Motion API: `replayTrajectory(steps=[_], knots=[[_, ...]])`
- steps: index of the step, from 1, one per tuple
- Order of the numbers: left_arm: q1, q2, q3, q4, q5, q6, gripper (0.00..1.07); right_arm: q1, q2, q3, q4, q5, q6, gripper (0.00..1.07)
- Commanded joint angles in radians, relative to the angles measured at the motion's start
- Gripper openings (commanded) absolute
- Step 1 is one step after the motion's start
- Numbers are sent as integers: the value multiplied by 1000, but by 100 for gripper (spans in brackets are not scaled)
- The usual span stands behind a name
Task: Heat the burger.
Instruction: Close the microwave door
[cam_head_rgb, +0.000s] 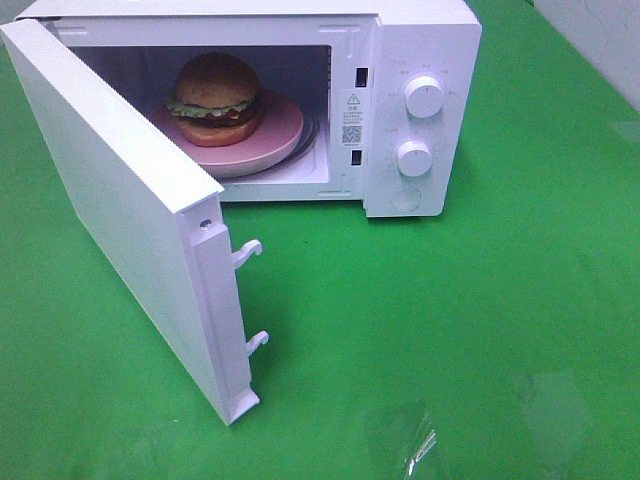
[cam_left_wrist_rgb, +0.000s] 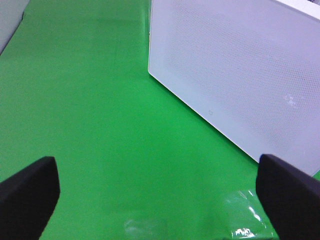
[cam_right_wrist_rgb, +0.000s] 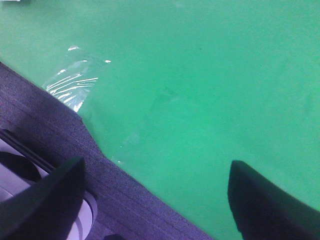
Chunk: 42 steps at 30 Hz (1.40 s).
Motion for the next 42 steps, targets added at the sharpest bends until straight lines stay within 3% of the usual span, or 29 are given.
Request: replayTrajectory(steps=[1,7,13,18,20,23,31,42], knots=[[4,-15,0,-6,-3,-4,100,-3,-53,2,1,30,20,76],[4,-15,0,-6,-3,-4,100,-5,-154,2,-4,51,43,76],[4,-15,0,-6,-3,-4,100,-196,-256,2,2,50,13,76],[4,-15,0,-6,-3,-4,100,-253,-290,2,3,43,8,76],[4,-15,0,-6,-3,-4,100,-332,-349,13,3,13,5,76],[4,-15,0,-6,-3,-4,100,-365,-381,36,6,-15,-4,76],[4,-15,0,-6,-3,-4,100,-495,-517,150,145,-104,-80,76],[4,-15,0,-6,-3,-4,100,-539,-600,195,134,-177,-99,76]])
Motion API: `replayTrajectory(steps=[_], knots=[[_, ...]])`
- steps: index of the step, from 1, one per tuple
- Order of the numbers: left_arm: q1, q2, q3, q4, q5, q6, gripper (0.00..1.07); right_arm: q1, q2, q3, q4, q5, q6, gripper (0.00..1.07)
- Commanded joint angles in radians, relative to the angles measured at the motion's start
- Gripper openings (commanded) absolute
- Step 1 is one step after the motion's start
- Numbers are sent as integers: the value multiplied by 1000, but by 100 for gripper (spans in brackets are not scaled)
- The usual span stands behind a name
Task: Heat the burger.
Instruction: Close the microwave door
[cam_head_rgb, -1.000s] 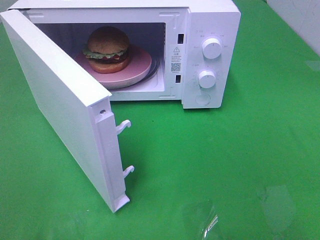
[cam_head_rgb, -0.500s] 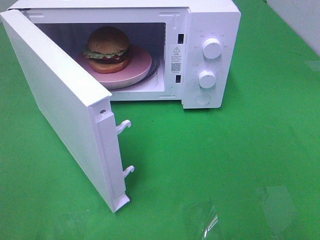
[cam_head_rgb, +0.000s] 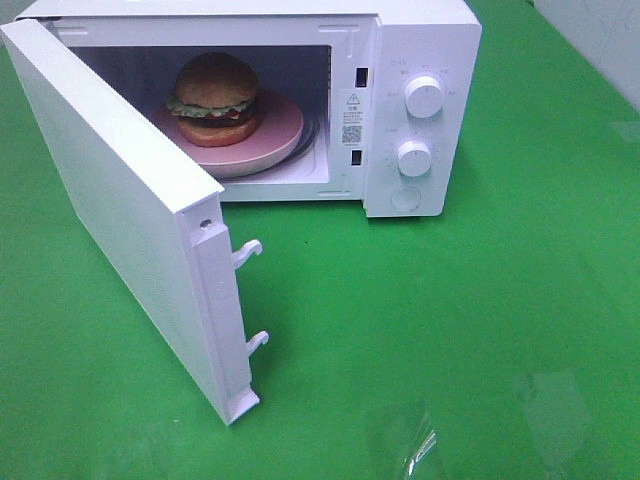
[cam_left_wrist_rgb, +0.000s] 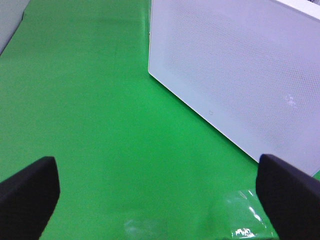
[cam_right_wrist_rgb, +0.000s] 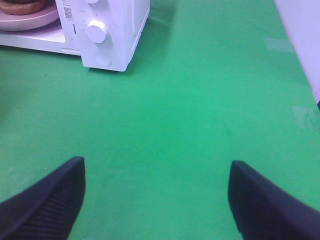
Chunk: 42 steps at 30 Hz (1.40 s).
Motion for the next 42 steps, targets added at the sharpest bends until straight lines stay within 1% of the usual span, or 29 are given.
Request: replayTrajectory(steps=[1,42], knots=[[4,-13,0,-6,-3,-4,100,-9,-26,10,4,-30,-13,76],[4,-11,0,-6,-3,-4,100,-9,-26,10,1,-30,-11,76]])
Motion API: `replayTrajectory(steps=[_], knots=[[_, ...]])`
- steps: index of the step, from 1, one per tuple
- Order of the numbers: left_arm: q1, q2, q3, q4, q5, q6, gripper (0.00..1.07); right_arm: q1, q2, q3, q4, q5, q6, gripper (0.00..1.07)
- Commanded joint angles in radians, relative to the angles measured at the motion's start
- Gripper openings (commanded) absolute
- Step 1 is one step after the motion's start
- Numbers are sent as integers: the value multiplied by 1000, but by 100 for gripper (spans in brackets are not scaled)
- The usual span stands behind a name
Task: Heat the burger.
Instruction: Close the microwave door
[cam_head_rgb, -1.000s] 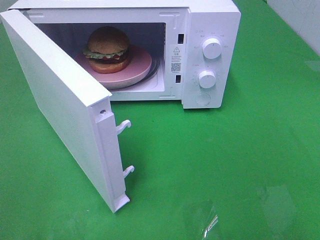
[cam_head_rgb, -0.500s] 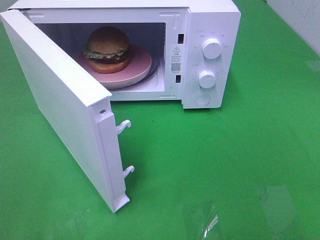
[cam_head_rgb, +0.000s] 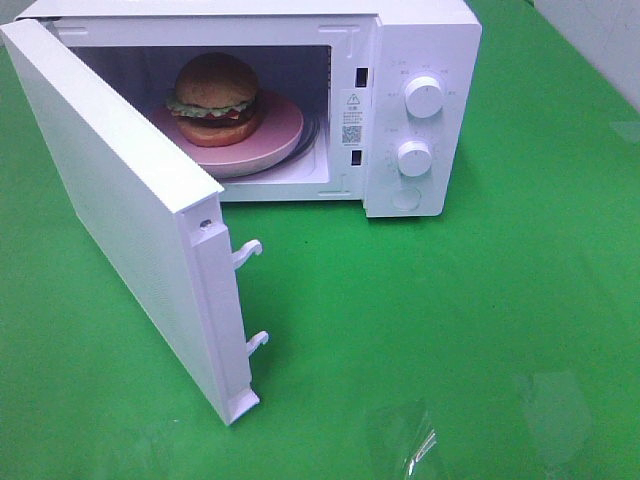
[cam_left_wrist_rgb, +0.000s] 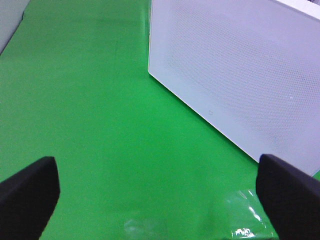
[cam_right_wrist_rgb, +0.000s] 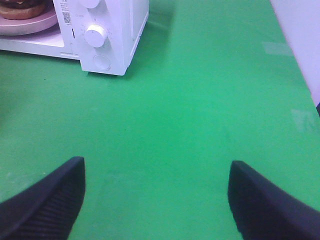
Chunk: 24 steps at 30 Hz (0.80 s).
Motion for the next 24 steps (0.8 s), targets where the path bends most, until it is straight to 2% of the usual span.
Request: replayTrajectory(steps=[1,8,10,15,21,24], knots=[[4,-11,0,-6,-3,-4,100,-5,-26,3,1,-11,-11,76],[4,-1,0,-9,-3,-4,100,-5,-26,3,1,-11,-11,76],[4,12,-20,-44,6,25,100,-5,-26,3,1,-11,-11,76],[4,52,-43,-30,-24,48,99,-5,-26,3,1,-11,-11,76],[4,122,-43,-20,-129,44,92,-5,-26,3,1,-11,-11,76],[4,167,-43,-20,-198,44,83,-5,-26,3,1,-11,-11,76]])
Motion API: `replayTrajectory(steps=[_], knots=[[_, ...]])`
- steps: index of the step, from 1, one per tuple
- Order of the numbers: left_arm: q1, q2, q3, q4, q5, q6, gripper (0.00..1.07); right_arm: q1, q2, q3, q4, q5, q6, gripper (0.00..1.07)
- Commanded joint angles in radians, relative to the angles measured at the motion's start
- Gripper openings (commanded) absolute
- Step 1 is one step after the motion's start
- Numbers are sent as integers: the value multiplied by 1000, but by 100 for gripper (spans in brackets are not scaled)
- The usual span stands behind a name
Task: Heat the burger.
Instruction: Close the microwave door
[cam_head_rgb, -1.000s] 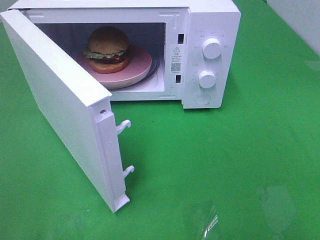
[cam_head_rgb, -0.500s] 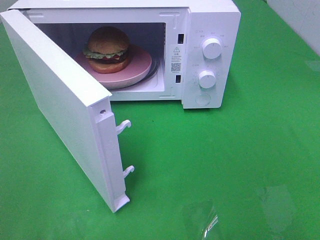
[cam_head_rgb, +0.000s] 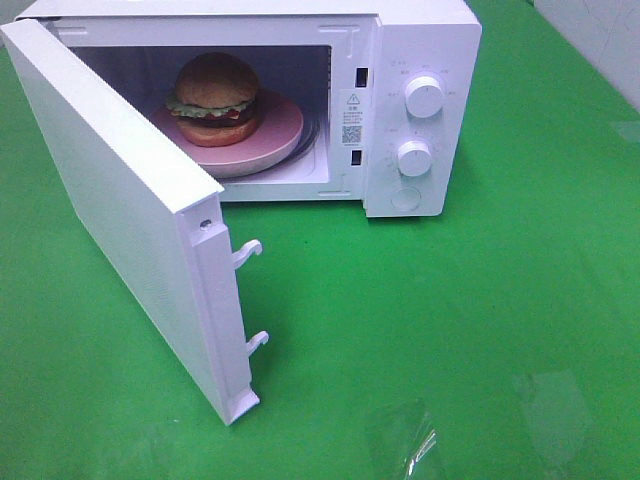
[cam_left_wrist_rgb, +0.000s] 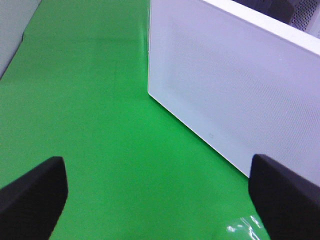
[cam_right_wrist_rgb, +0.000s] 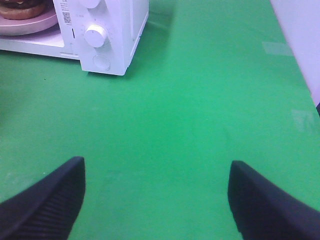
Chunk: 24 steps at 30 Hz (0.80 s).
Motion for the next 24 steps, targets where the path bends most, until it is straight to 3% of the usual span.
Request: replayTrajectory(steps=[1,2,3,4,5,6,9,10,11,13,14,20,24], knots=[[4,60,-7,-2,-119,3,73,-5,-26,3,1,-11,-11,76],[4,60,-7,-2,-119,3,73,-5,-26,3,1,-11,-11,76],[4,88,-7,-2,-157,3,64,-5,-26,3,1,-11,-11,76],[4,88,-7,-2,-157,3,64,-5,-26,3,1,-11,-11,76],[4,121,-7,-2,-193,5,55,-5,-26,3,1,-11,-11,76],[4,121,-7,-2,-193,5,55,-5,-26,3,1,-11,-11,76],[4,186,-7,-2,-249,8,39,-5,-26,3,1,-11,-11,76],[4,186,-7,-2,-249,8,39,-5,-26,3,1,-11,-11,76],[4,217,-7,-2,-274,8,29,-5,-26,3,1,-11,-11,76],[4,250,-7,-2,-308,6,25,-5,-26,3,1,-11,-11,76],[4,265,-7,-4,-329,6,17,-5,-26,3,1,-11,-11,76],[4,328,-7,-7,-474,7,2,-5,-26,3,1,-11,-11,76],[4,367,-4,-7,-570,7,0,-5,-26,3,1,-11,-11,76]])
